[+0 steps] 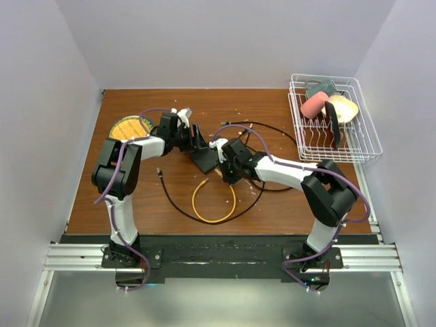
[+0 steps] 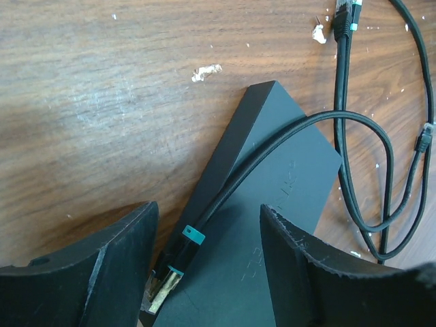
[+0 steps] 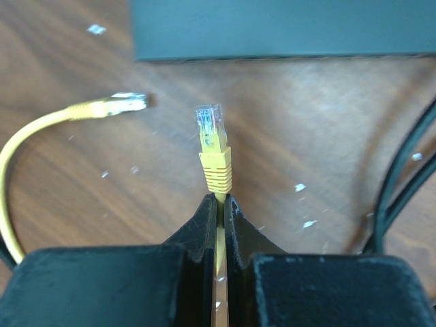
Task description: Insert the plug into the switch port
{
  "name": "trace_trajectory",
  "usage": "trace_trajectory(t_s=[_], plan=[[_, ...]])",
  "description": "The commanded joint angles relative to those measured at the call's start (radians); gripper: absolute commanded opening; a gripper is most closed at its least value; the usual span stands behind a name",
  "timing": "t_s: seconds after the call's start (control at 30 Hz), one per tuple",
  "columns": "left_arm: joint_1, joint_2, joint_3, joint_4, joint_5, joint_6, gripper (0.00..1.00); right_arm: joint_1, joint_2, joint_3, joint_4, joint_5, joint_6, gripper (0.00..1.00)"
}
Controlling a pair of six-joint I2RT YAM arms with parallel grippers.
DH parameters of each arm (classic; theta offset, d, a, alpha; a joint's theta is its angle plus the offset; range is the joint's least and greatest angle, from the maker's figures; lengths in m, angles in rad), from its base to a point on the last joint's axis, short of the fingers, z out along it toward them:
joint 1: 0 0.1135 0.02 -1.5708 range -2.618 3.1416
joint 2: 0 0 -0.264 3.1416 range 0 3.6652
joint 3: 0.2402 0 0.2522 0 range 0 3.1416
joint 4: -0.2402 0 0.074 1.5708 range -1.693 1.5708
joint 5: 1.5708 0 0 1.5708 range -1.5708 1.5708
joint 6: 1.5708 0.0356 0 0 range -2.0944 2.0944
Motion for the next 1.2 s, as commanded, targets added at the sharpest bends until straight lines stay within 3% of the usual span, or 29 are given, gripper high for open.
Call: trace_trajectory(t_s=[0.0,1.17], plan=[[-0.007,-0.018,-0.044,-0.032,0.019,-0.026,0.67,0.035,-0.056,-0.02,-0.026,0.062,0.023,0.0],[-0.007,-0.034,-0.056,-0.082,0.029,-0.031,0.67,0.086,0.115,0.088,-0.012,0.146,0.074,0.0]])
